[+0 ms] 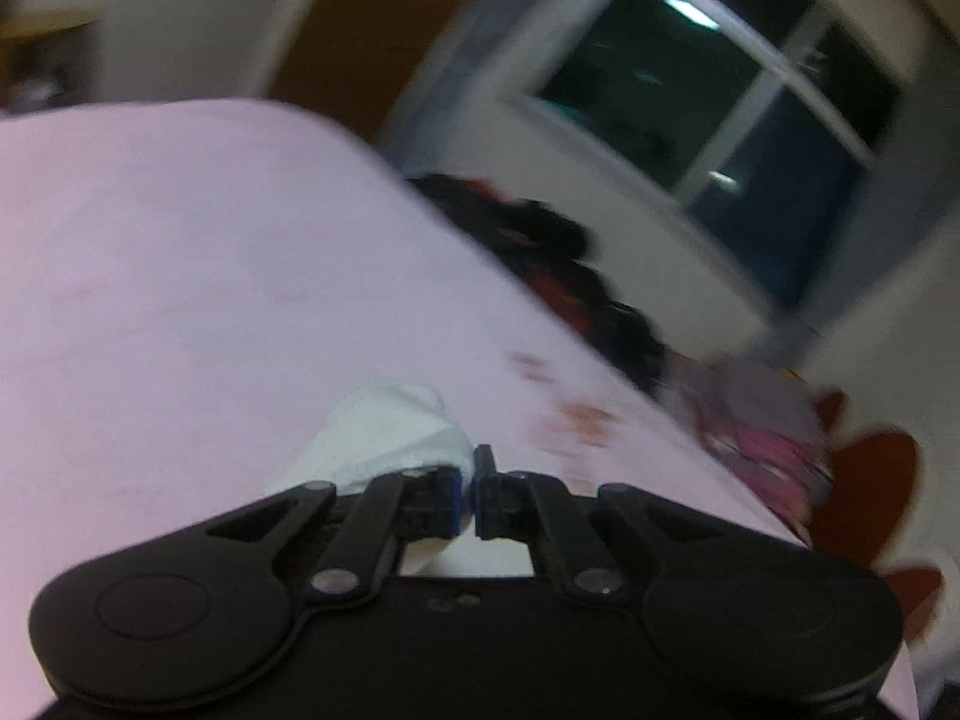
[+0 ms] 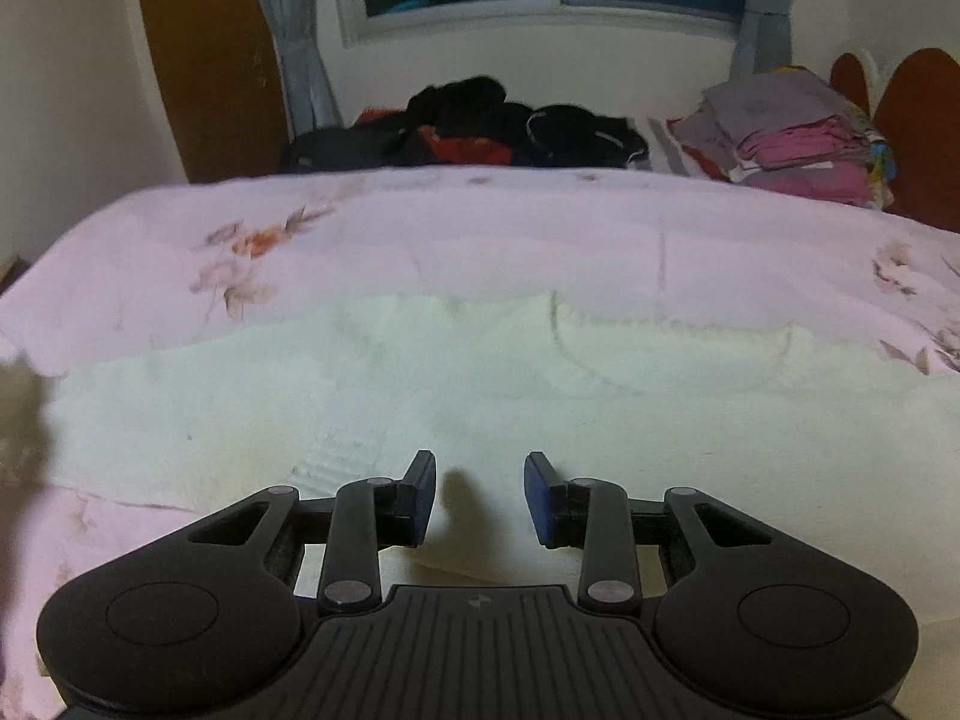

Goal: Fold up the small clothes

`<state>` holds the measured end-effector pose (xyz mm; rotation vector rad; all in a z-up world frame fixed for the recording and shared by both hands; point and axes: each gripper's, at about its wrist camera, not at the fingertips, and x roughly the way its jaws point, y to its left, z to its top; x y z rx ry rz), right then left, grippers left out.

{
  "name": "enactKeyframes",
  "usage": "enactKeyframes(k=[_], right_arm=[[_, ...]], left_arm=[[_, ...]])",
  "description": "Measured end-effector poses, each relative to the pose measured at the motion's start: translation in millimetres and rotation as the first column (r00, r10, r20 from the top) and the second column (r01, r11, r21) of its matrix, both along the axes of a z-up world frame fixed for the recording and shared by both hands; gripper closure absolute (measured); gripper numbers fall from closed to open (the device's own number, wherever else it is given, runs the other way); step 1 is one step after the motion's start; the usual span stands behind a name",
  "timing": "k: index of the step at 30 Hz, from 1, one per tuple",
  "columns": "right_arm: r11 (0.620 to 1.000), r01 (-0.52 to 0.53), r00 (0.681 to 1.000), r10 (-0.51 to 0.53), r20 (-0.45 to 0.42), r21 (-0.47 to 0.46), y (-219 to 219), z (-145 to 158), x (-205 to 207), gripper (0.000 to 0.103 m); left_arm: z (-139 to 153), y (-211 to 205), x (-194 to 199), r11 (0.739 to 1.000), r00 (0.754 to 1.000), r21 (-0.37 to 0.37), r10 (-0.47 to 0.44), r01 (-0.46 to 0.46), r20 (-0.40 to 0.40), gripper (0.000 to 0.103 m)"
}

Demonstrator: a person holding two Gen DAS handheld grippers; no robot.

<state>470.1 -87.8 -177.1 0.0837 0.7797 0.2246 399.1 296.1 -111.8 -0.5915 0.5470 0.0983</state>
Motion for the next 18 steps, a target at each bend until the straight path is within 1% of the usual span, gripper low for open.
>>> enactKeyframes(k=[1,3,6,9,10,11,14,16,17,18], right_arm=[[1.0,0.006,1.0,-0.006,0.005,0.006,-5.1,2.9,-2.9,0.069],[1.0,0.024,1.0,-0.024,0.014,0.011,-17.4,9.2,-9.3,0.069],[0.998,0.061,0.998,-0.061,0.022,0.021,-41.8,16.0,-22.2,0.069],[0.994,0.109,0.994,-0.11,0.027,0.022,-72.5,21.4,-38.4,0.069],[0.992,0.126,0.992,-0.127,0.028,0.022,-83.6,23.0,-43.7,0.069],[0.989,0.144,0.989,-0.144,0.028,0.02,-94.8,24.3,-49.1,0.069],[0.981,0.194,0.981,-0.194,0.03,0.011,-127.3,27.1,-66.0,0.069],[0.975,0.224,0.974,-0.224,0.027,0.006,-144.5,28.2,-73.7,0.069],[0.972,0.234,0.972,-0.235,0.022,0.007,-152.5,28.0,-77.0,0.069],[0.971,0.239,0.971,-0.239,0.016,0.013,-158.7,27.4,-79.3,0.069]], left_arm=[[7.3,-16.6,4.5,0.999,0.999,0.011,-0.05,0.05,0.017,0.099],[17.8,-55.8,15.3,0.987,0.987,0.021,-0.158,0.157,0.042,0.099],[23.0,-115.2,32.6,0.954,0.953,0.023,-0.298,0.298,0.054,0.099],[19.1,-178.5,45.3,0.907,0.905,0.024,-0.422,0.421,0.052,0.099],[16.2,-201.8,49.7,0.886,0.885,0.025,-0.463,0.462,0.048,0.099],[10.8,-219.1,50.1,0.872,0.871,0.029,-0.49,0.489,0.044,0.099],[-7.8,-276.2,54.9,0.818,0.818,0.023,-0.574,0.574,0.012,0.099],[-21.8,-303.1,51.7,0.79,0.791,0.048,-0.611,0.611,-0.024,0.099],[-31.5,-318.3,52.7,0.768,0.769,0.051,-0.636,0.639,-0.06,0.099],[-40.7,-326.7,51.8,0.753,0.754,0.05,-0.651,0.656,-0.091,0.098]])
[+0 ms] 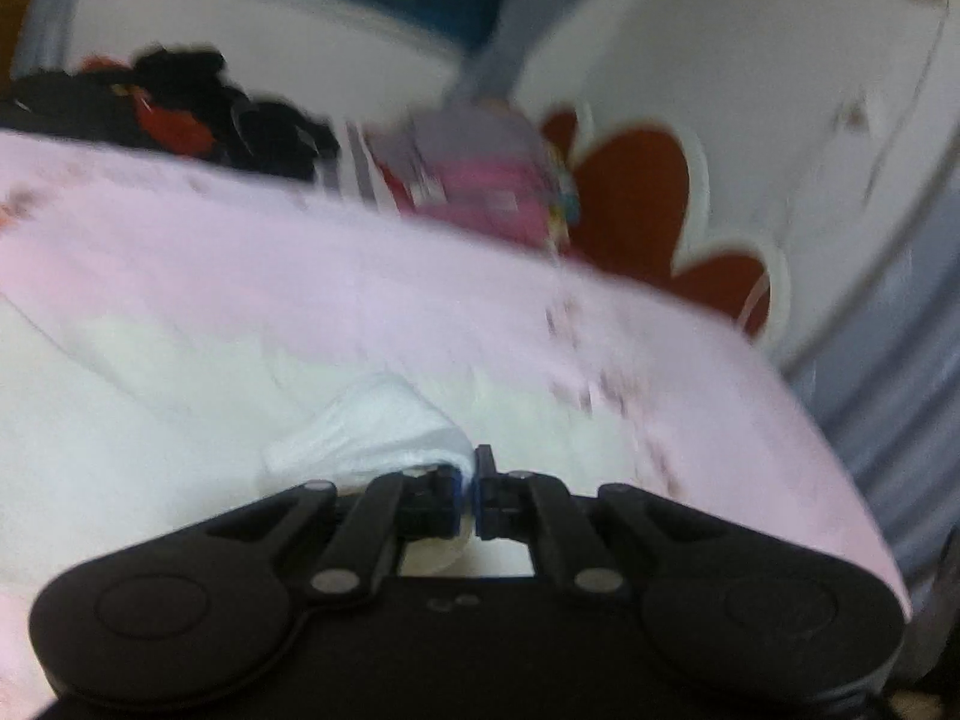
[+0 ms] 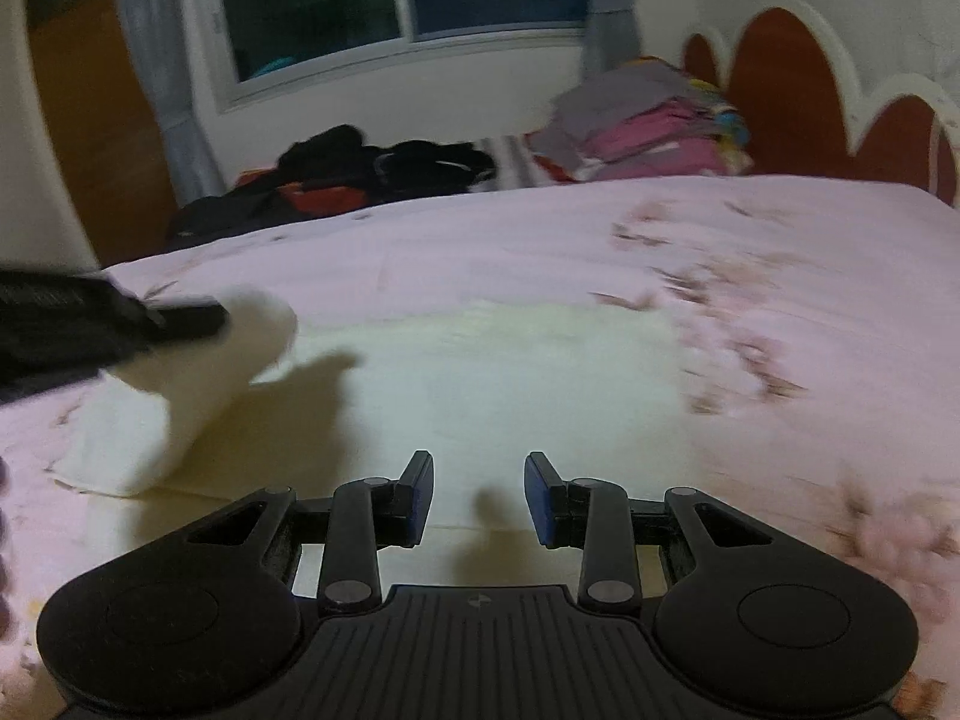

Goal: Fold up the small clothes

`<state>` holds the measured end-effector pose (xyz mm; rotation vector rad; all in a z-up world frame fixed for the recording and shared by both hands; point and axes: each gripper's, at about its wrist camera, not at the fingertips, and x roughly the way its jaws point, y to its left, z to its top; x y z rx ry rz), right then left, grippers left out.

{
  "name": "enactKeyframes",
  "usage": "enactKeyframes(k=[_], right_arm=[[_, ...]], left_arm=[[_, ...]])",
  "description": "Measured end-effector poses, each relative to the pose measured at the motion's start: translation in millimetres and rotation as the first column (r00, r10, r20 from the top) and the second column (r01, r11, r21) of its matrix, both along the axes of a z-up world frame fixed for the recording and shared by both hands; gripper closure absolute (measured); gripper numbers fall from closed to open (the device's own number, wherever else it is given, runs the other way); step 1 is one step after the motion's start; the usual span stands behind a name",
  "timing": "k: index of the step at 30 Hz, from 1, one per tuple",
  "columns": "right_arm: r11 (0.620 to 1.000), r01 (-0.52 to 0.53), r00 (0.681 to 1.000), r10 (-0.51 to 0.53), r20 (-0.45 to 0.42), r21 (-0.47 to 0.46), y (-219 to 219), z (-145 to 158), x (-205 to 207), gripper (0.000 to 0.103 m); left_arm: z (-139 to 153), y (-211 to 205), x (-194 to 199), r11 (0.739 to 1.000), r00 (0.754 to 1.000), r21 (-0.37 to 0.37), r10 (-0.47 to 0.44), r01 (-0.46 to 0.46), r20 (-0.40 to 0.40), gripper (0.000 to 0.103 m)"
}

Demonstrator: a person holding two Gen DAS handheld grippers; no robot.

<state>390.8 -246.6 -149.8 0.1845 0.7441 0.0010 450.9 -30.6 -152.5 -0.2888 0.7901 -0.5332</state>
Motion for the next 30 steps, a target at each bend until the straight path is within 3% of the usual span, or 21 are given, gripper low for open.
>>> enactKeyframes(k=[2,5,6,7,10,14,21,23,25,29,30], right_arm=[[1.0,0.008,1.0,-0.008,-0.008,0.02,-8.3,-1.7,-3.5,0.069],[0.999,0.0,1.0,0.001,-0.02,0.054,-15.4,-3.2,-6.5,0.068],[0.998,-0.002,1.0,0.004,-0.019,0.067,-16.6,-3.6,-7.0,0.053],[0.997,-0.001,1.0,0.002,-0.013,0.073,-15.3,-4.2,-6.4,0.029],[0.996,-0.046,0.999,0.044,0.025,0.075,-5.5,-0.2,-5.8,0.026],[0.989,-0.132,0.991,0.13,0.038,0.066,19.0,2.4,3.8,0.026],[0.958,-0.283,0.957,0.285,0.049,-0.036,79.7,-8.6,10.8,0.026],[0.943,-0.321,0.944,0.326,0.05,-0.086,96.2,-12.4,13.3,0.027],[0.927,-0.35,0.933,0.357,0.033,-0.133,108.6,-20.0,19.0,0.049],[0.906,-0.367,0.928,0.374,-0.008,-0.21,124.8,-36.5,31.3,0.052],[0.903,-0.37,0.927,0.376,-0.015,-0.219,125.2,-40.1,34.7,0.061]], left_arm=[[-15.2,-13.6,1.6,0.998,0.998,0.064,-0.023,0.026,-0.052,0.083],[-19.7,-12.3,-6.1,0.997,0.996,0.074,-0.019,0.026,-0.084,0.057],[-18.0,-11.0,-6.9,0.997,0.997,0.081,-0.008,0.014,-0.076,0.036],[-12.4,-7.8,-9.5,0.997,0.999,0.083,0.005,-0.001,-0.054,0.028],[1.3,3.1,-22.7,0.995,1.0,0.103,0.011,-0.012,0.004,0.028],[13.8,41.2,-32.9,0.987,0.995,0.123,0.101,-0.103,0.021,0.027],[-7.0,108.9,-55.3,0.931,0.964,0.257,0.266,-0.26,0.009,0.031],[-14.5,124.4,-60.2,0.919,0.951,0.265,0.308,-0.293,-0.013,0.032],[-20.2,131.1,-60.5,0.908,0.941,0.274,0.336,-0.316,-0.028,0.034],[-24.6,135.5,-59.4,0.889,0.934,0.309,0.356,-0.338,-0.002,0.036],[-25.9,133.9,-57.8,0.884,0.935,0.321,0.354,-0.339,0.009,0.036]])
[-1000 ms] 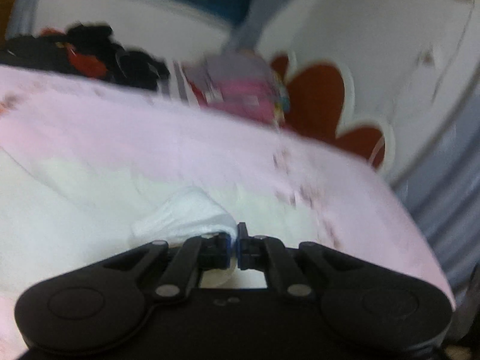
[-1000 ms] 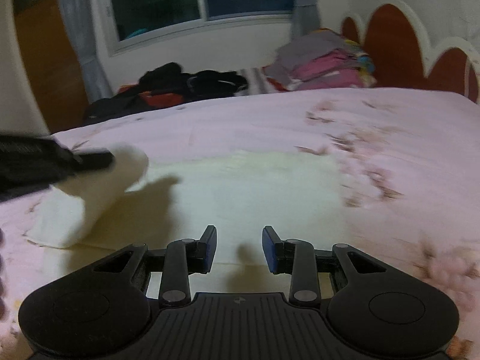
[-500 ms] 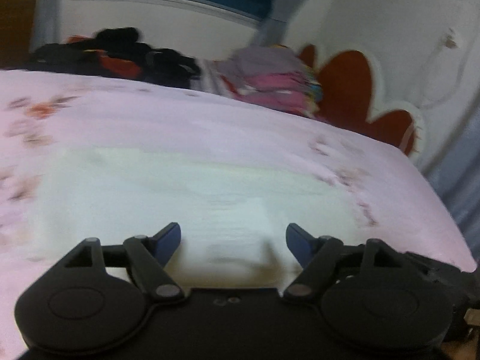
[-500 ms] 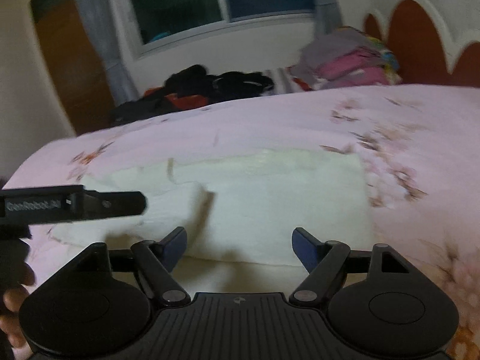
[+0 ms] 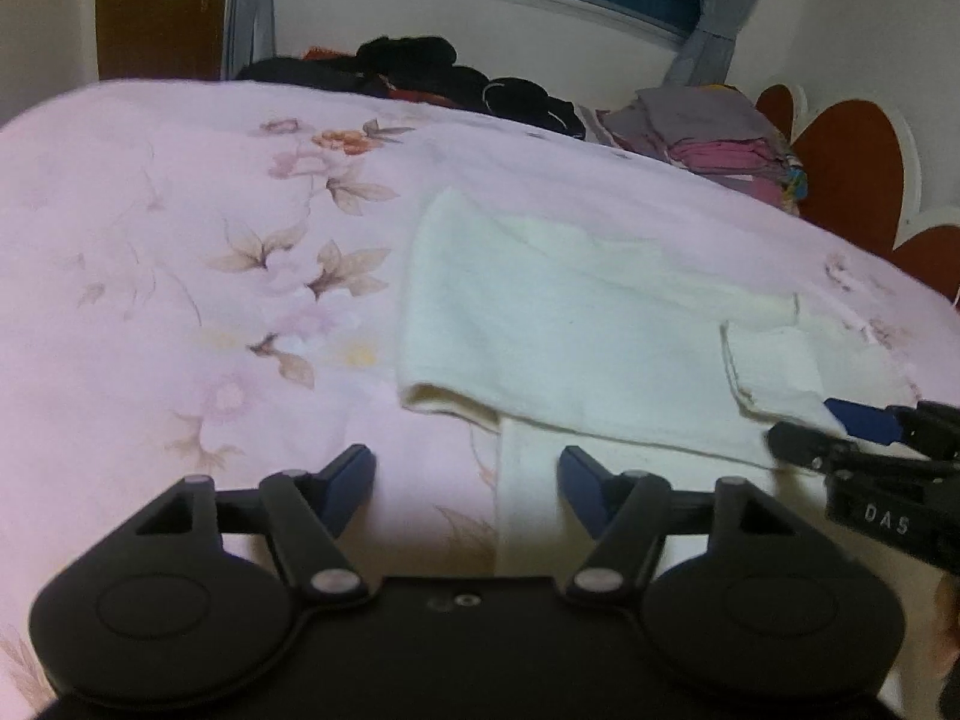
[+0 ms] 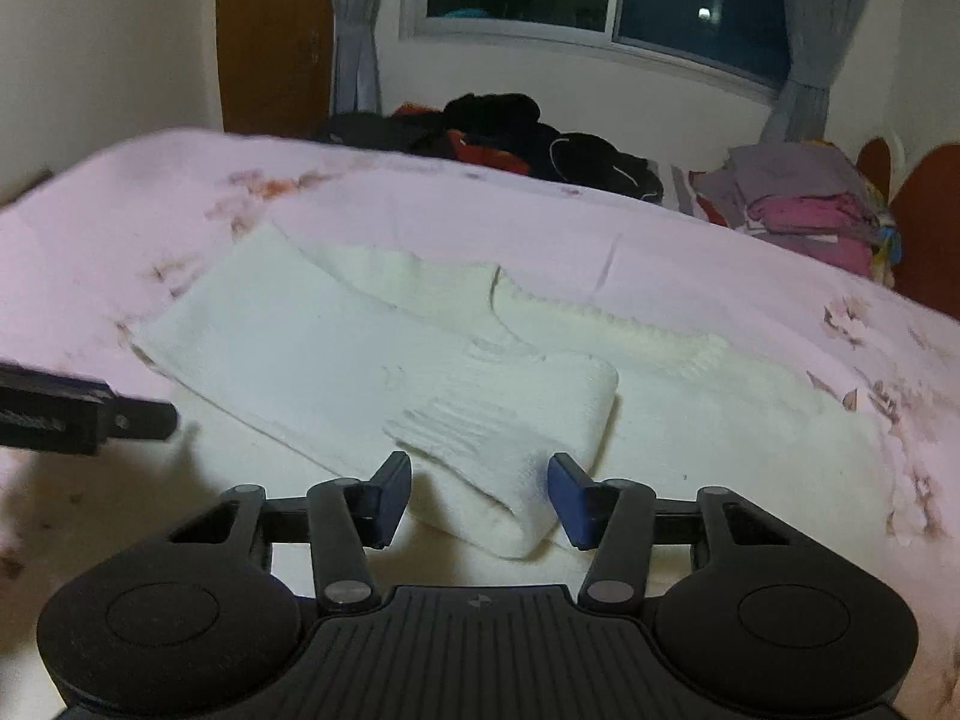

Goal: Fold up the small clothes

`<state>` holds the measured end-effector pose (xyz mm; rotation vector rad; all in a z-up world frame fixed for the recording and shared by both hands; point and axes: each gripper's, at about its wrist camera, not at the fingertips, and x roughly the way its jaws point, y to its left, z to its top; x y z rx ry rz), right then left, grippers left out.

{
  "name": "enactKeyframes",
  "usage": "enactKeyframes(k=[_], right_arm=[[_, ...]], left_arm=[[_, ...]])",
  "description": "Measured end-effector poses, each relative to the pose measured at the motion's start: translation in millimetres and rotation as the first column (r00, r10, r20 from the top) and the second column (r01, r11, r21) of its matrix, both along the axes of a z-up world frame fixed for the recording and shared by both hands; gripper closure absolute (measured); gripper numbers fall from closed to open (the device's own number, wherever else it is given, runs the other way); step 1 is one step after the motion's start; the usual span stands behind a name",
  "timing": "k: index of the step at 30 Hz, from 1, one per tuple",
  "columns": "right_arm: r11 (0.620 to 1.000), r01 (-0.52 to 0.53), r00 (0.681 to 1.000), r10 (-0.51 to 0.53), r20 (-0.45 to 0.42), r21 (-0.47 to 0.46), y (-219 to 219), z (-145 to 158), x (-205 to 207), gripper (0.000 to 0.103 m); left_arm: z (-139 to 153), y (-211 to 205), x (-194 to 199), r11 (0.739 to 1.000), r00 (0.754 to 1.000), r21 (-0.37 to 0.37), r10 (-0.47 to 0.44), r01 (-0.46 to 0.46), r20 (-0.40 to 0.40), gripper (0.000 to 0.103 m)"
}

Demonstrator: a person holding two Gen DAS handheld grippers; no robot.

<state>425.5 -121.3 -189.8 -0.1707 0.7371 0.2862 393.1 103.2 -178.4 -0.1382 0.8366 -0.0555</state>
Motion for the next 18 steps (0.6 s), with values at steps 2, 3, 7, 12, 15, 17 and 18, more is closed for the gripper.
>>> enactKeyframes(k=[2,3,7,12,15,17,18], right_arm=[[1.0,0.021,1.0,-0.021,-0.005,0.004,-4.9,-1.8,5.2,0.089],[0.999,0.041,0.999,-0.041,-0.009,0.024,-10.6,0.3,7.4,0.101],[0.983,0.132,0.991,-0.135,0.009,0.127,-44.4,20.1,9.0,0.101],[0.945,0.256,0.965,-0.262,0.001,0.202,-93.7,37.2,9.4,0.101],[0.926,0.315,0.949,-0.312,-0.052,0.206,-115.8,30.8,10.8,0.101],[0.915,0.338,0.941,-0.325,-0.092,0.219,-124.9,22.6,10.3,0.101],[0.915,0.342,0.94,-0.329,-0.095,0.213,-127.5,20.8,8.5,0.101]], left_arm=[[-2.7,-4.5,4.9,1.0,1.0,0.026,-0.001,0.001,0.006,0.036],[-4.3,-5.8,7.2,0.999,1.0,0.038,-0.002,0.002,0.011,0.036],[-9.2,-13.7,12.0,0.997,0.999,0.081,-0.017,0.014,0.031,0.036],[-11.7,-20.7,19.1,0.995,0.998,0.099,-0.037,0.031,0.059,0.039],[-11.1,-23.4,21.1,0.993,0.996,0.11,-0.043,0.034,0.081,0.055],[-9.7,-24.1,20.6,0.994,0.995,0.108,-0.039,0.028,0.097,0.066],[-8.6,-23.3,20.2,0.995,0.994,0.098,-0.033,0.023,0.104,0.08]])
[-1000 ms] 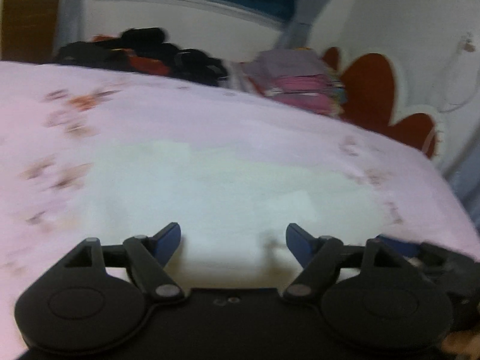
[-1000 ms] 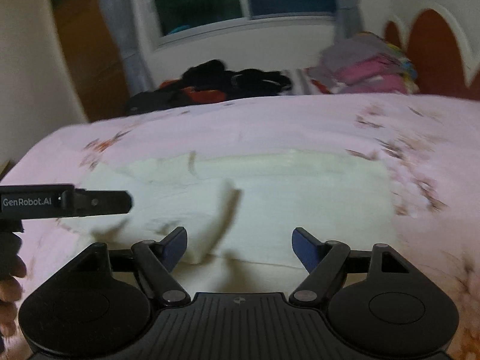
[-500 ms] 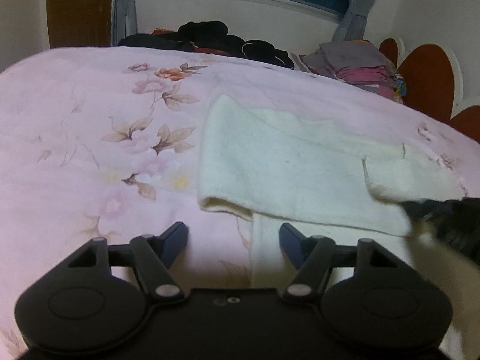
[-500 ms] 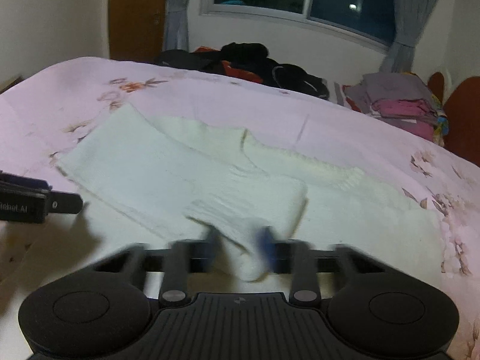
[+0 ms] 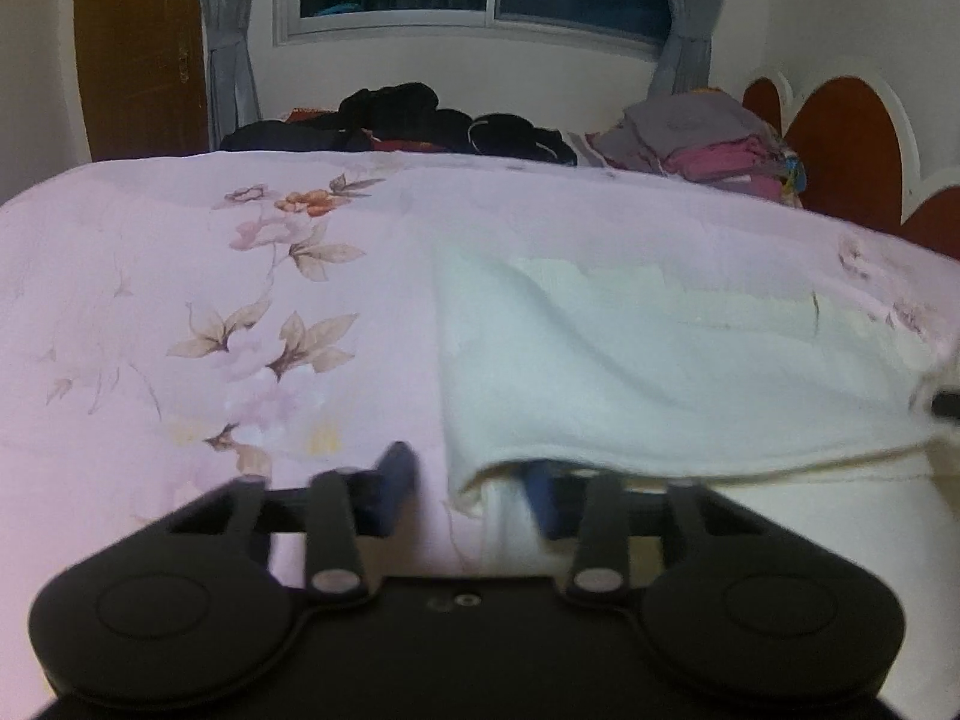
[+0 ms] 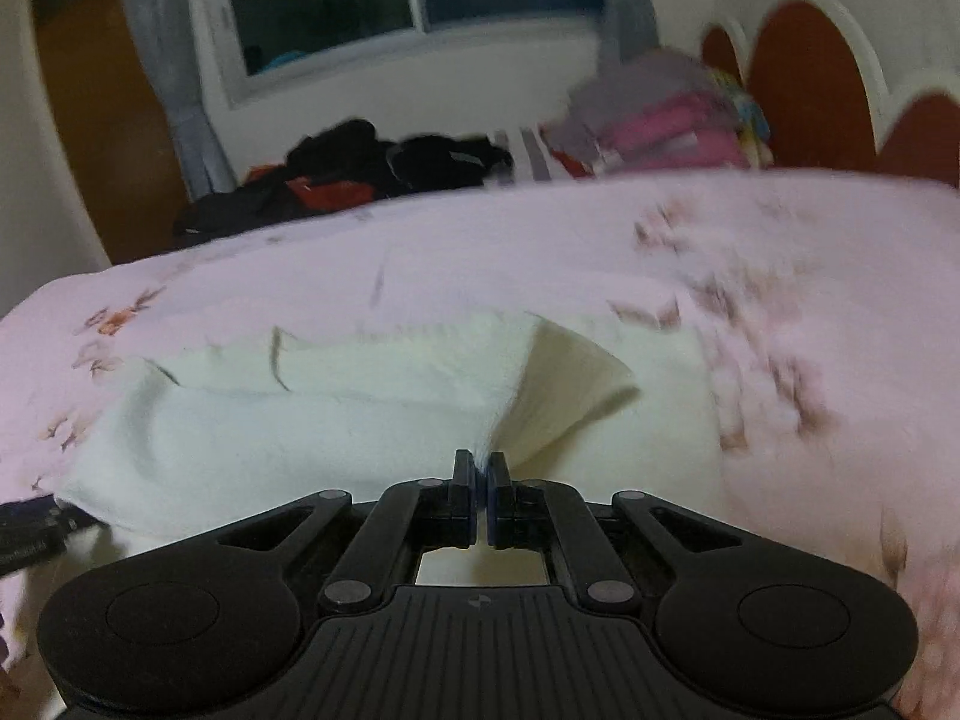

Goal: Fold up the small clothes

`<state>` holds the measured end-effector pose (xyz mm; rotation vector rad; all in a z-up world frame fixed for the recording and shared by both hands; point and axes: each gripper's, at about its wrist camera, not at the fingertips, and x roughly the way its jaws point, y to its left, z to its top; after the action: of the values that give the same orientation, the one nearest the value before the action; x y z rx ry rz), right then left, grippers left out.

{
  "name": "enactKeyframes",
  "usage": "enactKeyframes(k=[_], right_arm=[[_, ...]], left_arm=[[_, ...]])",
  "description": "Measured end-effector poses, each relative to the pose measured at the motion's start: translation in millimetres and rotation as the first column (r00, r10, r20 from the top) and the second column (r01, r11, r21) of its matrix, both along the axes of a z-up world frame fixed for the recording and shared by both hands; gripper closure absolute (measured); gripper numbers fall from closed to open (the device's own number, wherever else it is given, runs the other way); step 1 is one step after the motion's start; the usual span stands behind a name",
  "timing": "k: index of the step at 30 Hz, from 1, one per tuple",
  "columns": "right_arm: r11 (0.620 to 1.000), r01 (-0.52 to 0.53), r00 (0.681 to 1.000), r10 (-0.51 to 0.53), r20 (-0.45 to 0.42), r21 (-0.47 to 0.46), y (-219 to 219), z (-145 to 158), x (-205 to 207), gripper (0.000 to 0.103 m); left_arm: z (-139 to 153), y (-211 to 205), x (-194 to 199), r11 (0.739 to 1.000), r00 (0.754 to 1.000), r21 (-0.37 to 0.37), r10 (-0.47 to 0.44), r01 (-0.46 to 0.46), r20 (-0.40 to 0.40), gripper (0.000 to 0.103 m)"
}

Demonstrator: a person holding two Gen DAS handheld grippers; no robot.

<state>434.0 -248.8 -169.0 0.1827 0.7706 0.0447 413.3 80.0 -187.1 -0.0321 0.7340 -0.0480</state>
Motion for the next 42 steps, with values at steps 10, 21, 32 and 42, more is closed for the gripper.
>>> enactKeyframes(k=[10,21,32,42], right_arm=[[0.998,0.056,0.997,-0.054,-0.052,0.043,-28.8,-14.6,-9.0,0.1],[0.991,0.053,0.998,-0.047,-0.052,0.12,-43.6,-1.4,-16.0,0.099],[0.995,0.074,0.997,-0.073,-0.01,0.067,-50.1,0.6,-1.1,0.046],[0.997,0.08,0.995,-0.079,-0.061,0.011,-50.2,-19.1,25.3,0.068]], left_arm=[[3.7,8.3,-2.9,1.0,1.0,-0.026,0.003,-0.004,-0.026,0.096],[18.7,17.7,-17.5,0.998,0.999,-0.057,-0.03,0.027,-0.043,0.093],[35.4,0.5,-0.1,0.995,0.998,-0.085,-0.058,0.057,-0.006,0.082],[18.7,-24.9,30.1,0.993,0.995,-0.062,-0.097,0.096,-0.019,0.082]])
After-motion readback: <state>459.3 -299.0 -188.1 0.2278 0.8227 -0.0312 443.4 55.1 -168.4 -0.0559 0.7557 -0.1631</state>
